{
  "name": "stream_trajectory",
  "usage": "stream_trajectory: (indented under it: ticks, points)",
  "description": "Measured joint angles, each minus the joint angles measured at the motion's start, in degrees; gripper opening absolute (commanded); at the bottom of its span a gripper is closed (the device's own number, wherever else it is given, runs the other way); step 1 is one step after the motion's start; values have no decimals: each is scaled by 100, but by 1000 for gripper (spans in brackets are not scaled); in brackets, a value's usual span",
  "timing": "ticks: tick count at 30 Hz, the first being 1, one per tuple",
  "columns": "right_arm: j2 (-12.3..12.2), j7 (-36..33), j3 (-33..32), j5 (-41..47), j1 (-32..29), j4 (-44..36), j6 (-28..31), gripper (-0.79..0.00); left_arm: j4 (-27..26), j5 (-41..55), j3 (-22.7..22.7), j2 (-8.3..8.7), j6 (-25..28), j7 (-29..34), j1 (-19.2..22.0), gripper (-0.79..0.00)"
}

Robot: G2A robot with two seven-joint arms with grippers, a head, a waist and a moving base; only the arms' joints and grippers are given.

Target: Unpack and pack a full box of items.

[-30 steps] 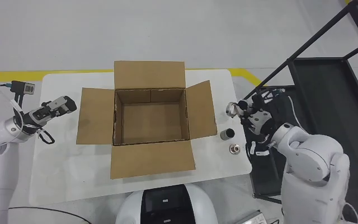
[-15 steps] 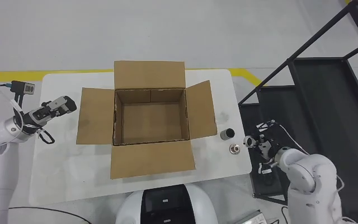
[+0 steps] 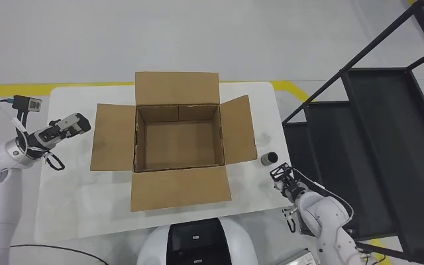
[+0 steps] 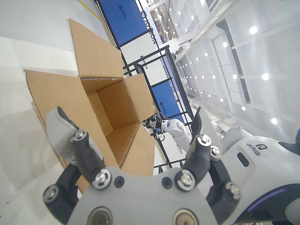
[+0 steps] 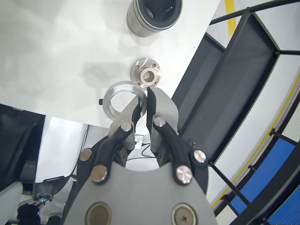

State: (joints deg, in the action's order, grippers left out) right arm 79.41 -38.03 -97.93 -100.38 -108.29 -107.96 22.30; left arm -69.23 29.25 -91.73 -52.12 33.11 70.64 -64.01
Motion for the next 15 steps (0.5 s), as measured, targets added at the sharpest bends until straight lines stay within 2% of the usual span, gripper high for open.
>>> stream_trajectory:
  ticks: [7,15]
  points:
    - [-21,442,475,-702,232,604,-187,-785,0,0,0,0,0,0,0,0]
    - [-35,431,815,-798,592,1014,-49,-785,0,0,0,0,0,0,0,0]
